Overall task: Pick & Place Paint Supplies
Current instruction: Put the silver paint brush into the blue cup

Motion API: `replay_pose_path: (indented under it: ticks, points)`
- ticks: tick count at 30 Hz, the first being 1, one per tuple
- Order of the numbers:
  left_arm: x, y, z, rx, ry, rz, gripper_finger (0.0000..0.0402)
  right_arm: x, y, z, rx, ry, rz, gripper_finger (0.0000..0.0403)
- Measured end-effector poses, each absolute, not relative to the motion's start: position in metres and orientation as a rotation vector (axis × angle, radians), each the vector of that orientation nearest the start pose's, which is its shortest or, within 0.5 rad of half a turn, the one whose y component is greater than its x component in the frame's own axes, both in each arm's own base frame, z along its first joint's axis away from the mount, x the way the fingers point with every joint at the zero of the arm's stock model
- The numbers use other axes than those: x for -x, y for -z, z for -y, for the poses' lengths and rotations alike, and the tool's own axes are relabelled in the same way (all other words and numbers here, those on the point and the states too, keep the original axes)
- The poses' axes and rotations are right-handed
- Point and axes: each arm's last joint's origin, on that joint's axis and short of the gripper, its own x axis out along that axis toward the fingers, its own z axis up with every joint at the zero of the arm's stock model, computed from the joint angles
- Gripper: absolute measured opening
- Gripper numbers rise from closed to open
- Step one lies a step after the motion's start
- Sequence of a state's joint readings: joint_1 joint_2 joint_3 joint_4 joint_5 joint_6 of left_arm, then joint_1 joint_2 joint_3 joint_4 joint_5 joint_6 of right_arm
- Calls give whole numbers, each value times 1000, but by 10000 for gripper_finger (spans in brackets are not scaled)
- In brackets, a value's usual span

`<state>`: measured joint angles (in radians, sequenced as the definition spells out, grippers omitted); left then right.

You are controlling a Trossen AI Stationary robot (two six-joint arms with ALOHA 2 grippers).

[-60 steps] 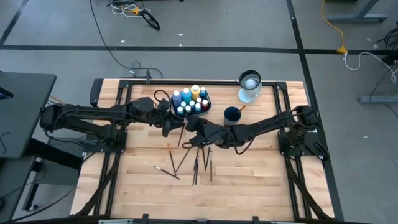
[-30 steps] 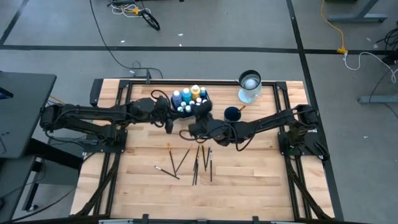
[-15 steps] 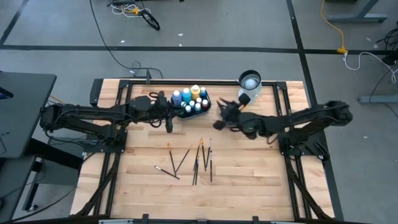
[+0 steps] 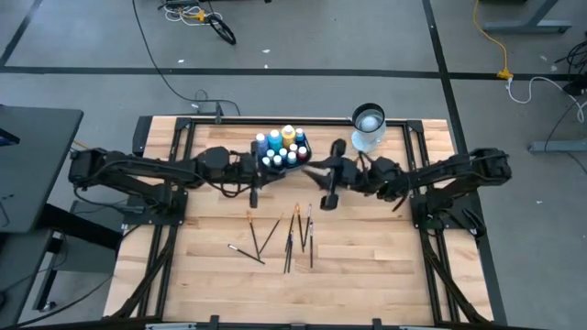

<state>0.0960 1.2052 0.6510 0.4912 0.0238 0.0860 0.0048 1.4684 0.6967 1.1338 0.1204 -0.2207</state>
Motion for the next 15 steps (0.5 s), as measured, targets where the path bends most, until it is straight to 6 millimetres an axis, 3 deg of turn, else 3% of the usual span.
replay_pose_path:
  ticks: [9,15]
  points:
    - [-266,-264,-23,-103,-43,-42,21,-348,-263,4,137,189,222,187]
    - [-265,-265,-23,-108,-61,-44,20,-357,-259,2,92,150,227,234]
